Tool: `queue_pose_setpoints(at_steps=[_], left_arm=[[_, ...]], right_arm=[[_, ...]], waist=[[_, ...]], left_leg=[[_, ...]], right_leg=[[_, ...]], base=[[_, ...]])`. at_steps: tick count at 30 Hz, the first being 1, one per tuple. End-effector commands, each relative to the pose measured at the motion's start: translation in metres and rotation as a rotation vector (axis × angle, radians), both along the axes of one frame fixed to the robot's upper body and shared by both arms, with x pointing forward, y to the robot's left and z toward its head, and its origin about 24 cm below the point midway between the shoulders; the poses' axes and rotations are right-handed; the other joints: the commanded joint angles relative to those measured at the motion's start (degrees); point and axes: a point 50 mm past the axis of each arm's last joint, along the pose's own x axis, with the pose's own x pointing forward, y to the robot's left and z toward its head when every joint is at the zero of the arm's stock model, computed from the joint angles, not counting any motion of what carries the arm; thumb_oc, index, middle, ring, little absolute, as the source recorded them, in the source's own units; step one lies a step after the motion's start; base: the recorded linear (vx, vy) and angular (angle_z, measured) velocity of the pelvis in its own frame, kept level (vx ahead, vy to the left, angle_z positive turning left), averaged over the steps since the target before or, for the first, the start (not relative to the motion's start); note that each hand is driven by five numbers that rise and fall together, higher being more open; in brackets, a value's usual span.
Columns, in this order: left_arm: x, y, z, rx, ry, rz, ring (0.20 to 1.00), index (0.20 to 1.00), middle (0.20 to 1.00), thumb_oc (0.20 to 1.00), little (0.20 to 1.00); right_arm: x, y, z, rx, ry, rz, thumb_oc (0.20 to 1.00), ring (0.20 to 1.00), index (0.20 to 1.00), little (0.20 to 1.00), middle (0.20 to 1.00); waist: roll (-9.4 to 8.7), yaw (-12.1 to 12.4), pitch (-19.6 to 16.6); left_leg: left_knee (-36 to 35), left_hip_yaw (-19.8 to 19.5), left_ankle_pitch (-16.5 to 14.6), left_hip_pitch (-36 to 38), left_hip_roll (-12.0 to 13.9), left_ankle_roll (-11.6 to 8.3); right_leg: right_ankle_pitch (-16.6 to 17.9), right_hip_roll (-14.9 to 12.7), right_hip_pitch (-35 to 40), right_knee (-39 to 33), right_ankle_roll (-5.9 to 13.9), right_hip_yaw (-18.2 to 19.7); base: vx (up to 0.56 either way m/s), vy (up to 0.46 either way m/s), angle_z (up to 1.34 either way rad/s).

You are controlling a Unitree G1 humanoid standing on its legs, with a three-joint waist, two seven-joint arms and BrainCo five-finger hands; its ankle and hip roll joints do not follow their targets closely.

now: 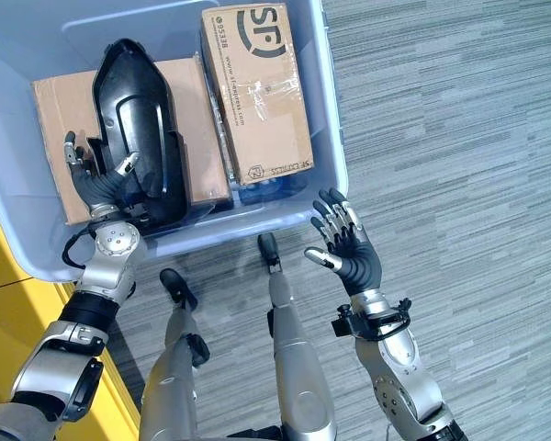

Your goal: Move parts from the plastic box to the shelf.

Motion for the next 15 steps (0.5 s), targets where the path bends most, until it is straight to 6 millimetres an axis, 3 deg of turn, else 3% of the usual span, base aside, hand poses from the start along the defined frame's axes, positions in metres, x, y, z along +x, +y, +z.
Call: queue_pose_setpoints(at_steps=[1, 9, 14, 15], left_arm=[[0.003, 0.023, 0.007, -0.053, -0.018, 0.068, 1.0, 1.0, 1.0, 1.0, 1.0], [0.011, 0.027, 0.0, -0.206, 0.006, 0.048, 1.0, 1.0, 1.0, 1.0, 1.0], [0.017, 0.03, 0.0, -0.199, 0.056, 0.022, 1.0, 1.0, 1.0, 1.0, 1.0], [0.023, 0.032, 0.003, -0.164, 0.099, 0.008, 0.454, 0.454, 0.454, 0.454, 0.454]], right_arm=[[-0.005, -0.005, 0.023, 0.032, -0.122, -0.002, 1.0, 1.0, 1.0, 1.0, 1.0], [-0.006, -0.003, 0.023, 0.031, -0.106, 0.014, 1.0, 1.0, 1.0, 1.0, 1.0], [-0.005, -0.003, 0.024, 0.027, -0.103, 0.019, 1.0, 1.0, 1.0, 1.0, 1.0], [-0.005, -0.004, 0.023, 0.017, -0.095, 0.023, 1.0, 1.0, 1.0, 1.0, 1.0]], waist=[[-1.98, -0.48, 1.2], [-1.97, -0.54, 1.59], [-1.93, -0.73, 1.85], [-1.9, -1.04, 1.95]], left_leg=[[1.97, -4.76, -4.74, 6.34, 1.55, -2.71], [2.23, -5.03, -4.77, 5.47, 1.46, -2.61], [2.5, -5.21, -4.99, 4.98, 1.34, -2.52], [2.75, -5.37, -5.06, 4.56, 1.28, -2.5]], right_leg=[[-4.64, -3.11, 0.86, 4.7, 4.47, -3.79], [-4.6, -3.04, 0.06, 4.94, 4.36, -3.95], [-4.62, -2.91, -0.44, 5.11, 4.34, -3.83], [-4.59, -2.87, -0.75, 5.21, 4.32, -3.78]], base=[[0.0, 0.0, 0.0], [0.0, 0.0, 0.0], [0.0, 0.0, 0.0], [0.0, 0.0, 0.0]])
